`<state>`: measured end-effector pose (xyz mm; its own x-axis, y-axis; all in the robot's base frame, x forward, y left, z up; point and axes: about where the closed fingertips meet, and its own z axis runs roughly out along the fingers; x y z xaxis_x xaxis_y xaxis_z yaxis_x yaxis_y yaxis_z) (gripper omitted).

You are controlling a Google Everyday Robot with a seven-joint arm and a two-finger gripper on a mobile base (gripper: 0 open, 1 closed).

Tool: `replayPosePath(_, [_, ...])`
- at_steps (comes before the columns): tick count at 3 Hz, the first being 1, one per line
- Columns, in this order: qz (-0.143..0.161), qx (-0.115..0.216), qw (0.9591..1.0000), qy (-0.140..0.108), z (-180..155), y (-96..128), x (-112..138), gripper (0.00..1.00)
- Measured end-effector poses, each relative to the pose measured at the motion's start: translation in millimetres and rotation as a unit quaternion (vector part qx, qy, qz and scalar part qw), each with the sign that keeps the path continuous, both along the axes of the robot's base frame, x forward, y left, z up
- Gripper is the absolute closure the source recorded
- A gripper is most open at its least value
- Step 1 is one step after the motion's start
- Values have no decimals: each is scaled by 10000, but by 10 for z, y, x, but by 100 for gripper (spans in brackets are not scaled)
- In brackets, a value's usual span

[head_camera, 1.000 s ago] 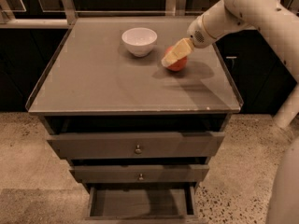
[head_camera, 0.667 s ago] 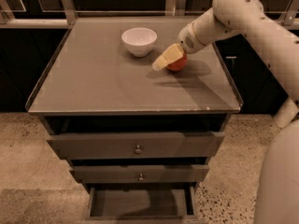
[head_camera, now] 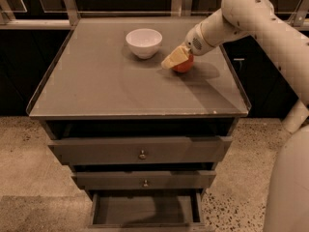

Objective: Place apple into bottom drawer

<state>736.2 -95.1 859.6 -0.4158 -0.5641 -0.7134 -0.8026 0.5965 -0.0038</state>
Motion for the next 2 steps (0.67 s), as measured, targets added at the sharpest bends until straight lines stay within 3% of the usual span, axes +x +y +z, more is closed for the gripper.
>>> replayPosePath(2, [0,0,10000,0,0,0,0,88])
